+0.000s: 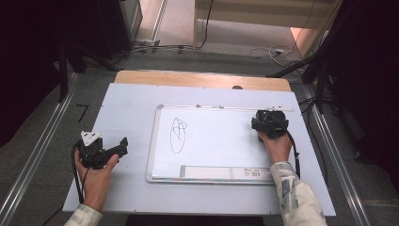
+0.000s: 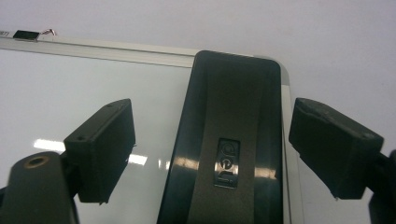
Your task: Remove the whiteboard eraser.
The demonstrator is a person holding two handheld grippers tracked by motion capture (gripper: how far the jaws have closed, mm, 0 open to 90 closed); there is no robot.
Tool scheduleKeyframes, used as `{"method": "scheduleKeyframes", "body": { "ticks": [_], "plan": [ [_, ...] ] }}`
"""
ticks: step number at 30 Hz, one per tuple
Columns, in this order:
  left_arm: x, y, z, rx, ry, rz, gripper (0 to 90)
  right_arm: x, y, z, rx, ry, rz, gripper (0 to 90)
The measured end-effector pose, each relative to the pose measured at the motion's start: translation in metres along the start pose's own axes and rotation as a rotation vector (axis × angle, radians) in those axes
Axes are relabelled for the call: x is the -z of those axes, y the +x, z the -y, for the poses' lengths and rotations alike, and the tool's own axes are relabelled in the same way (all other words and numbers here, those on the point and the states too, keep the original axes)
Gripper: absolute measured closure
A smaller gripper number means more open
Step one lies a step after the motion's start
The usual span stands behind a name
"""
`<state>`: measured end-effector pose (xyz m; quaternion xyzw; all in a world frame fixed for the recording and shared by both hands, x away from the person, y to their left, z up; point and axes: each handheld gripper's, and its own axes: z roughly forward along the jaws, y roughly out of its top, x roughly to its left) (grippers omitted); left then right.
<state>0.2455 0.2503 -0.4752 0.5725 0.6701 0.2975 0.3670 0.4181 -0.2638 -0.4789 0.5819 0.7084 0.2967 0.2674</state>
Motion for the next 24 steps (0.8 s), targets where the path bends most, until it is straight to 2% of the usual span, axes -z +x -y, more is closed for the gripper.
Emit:
{"method": "scheduleKeyframes", "body": {
  "ticks": [8,18,24],
  "plan": [
    [-0.0010,-0.0007,0.0007,0.000,0.004,-0.001,6.4,-0.0035,-0.0013,0.0015,0.002,0.018,0.012,22.0],
    [-0.0017,-0.0001,0.0011,0.002,0.009,0.000,6.4,-0.0080,-0.0002,0.0025,-0.008,0.023,0.026,25.3],
    [-0.0020,-0.0009,0.0014,0.001,0.011,0.000,6.4,-0.0068,-0.0014,0.0024,-0.020,0.017,0.026,34.1]
  ]
}}
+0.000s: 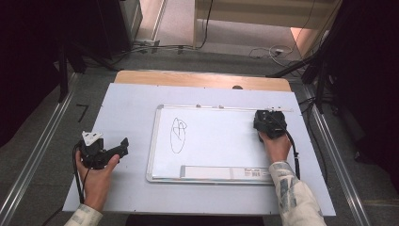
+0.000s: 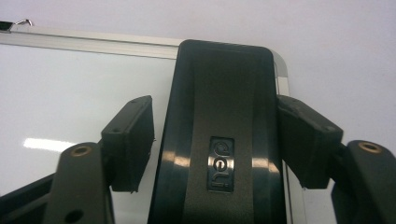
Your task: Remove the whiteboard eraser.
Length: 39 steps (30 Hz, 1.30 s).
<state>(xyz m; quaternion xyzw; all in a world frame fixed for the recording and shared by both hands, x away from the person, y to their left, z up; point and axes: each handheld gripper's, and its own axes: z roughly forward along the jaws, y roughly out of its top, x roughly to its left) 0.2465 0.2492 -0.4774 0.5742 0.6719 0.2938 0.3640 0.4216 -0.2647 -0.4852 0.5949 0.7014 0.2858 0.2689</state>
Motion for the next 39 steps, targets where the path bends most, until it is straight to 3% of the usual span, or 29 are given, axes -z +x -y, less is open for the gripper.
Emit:
{"method": "scheduleKeyframes", "body": {
  "ticks": [3,21,27,39],
  "plan": [
    [0.000,0.000,0.000,0.001,-0.001,0.001,6.3,0.001,-0.003,0.000,-0.016,-0.005,-0.004,35.3],
    [0.001,0.001,0.000,0.002,0.000,0.003,6.4,0.004,-0.002,0.002,-0.008,-0.014,0.006,35.4],
    [0.001,0.002,0.000,0.004,-0.001,0.006,6.4,0.007,-0.002,0.001,-0.023,-0.013,-0.020,35.4],
    [0.001,0.001,0.000,0.007,0.003,0.003,6.4,0.027,0.009,-0.006,0.004,-0.053,-0.068,35.5]
  ]
}}
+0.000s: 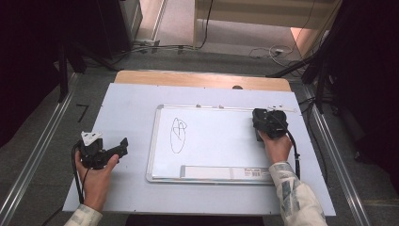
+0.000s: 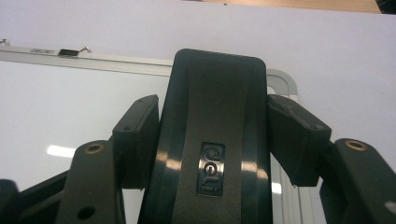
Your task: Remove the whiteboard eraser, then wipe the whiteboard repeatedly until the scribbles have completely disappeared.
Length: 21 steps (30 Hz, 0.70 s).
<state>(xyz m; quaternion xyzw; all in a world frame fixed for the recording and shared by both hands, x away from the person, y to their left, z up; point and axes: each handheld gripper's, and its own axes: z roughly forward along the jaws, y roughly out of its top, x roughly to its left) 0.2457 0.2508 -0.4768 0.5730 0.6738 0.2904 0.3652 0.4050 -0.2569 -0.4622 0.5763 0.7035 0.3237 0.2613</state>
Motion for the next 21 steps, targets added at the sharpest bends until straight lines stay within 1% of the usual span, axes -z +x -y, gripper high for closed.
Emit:
{"method": "scheduleKeyframes", "body": {
  "ticks": [2,3,7,9,14,18,19,21],
  "plan": [
    [0.000,0.000,0.000,0.006,0.000,-0.001,6.4,0.001,0.003,-0.001,0.005,0.001,-0.012,35.5],
    [0.000,0.000,0.000,0.006,0.000,-0.001,6.4,0.001,0.003,-0.001,0.005,0.001,-0.012,35.5],
    [-0.002,0.001,0.000,0.003,0.003,0.004,6.4,0.005,0.012,-0.003,0.023,-0.008,-0.024,35.5],
    [-0.001,0.001,0.000,0.004,0.003,0.004,6.4,0.006,0.014,-0.004,0.027,-0.009,-0.028,35.5],
    [0.000,0.001,0.000,0.006,-0.001,-0.001,6.4,0.008,0.025,-0.004,0.050,-0.011,-0.051,35.6],
    [0.001,0.000,0.000,0.005,-0.003,-0.003,6.5,0.009,0.030,-0.004,0.057,-0.009,-0.059,35.6],
    [0.001,0.000,0.000,0.005,-0.004,-0.004,6.4,0.010,0.032,-0.005,0.067,-0.011,-0.069,35.6],
    [0.001,0.000,0.000,0.006,-0.003,-0.003,6.5,0.011,0.034,-0.005,0.066,-0.014,-0.073,35.6]
  ]
}}
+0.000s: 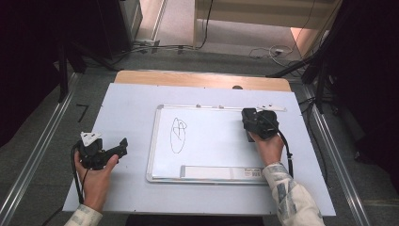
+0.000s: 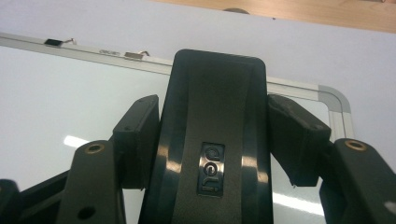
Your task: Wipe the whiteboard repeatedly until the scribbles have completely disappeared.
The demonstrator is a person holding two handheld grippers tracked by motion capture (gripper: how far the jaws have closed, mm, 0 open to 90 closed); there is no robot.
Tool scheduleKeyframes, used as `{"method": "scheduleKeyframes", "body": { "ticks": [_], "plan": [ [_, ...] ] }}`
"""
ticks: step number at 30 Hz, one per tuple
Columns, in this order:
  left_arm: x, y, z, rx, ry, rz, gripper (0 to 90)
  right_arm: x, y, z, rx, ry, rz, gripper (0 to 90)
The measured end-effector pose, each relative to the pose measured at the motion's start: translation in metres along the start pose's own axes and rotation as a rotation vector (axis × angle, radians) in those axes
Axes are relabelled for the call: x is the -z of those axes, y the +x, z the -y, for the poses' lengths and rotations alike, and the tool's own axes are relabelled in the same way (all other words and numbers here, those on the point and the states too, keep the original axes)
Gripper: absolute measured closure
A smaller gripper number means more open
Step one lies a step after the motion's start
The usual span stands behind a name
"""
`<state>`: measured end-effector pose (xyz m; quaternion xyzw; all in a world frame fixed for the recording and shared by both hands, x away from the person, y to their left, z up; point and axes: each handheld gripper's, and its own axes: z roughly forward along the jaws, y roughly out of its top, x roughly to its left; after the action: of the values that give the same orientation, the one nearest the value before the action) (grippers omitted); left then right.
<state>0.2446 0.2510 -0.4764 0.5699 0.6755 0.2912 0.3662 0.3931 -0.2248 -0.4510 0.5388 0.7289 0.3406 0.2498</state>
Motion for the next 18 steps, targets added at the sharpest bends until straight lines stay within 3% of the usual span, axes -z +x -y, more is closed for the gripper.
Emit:
{"method": "scheduleKeyframes", "body": {
  "ticks": [18],
  "plan": [
    [0.002,0.000,0.001,-0.007,0.000,-0.005,6.4,0.002,0.050,-0.005,0.090,0.005,-0.074,35.8]
  ]
}}
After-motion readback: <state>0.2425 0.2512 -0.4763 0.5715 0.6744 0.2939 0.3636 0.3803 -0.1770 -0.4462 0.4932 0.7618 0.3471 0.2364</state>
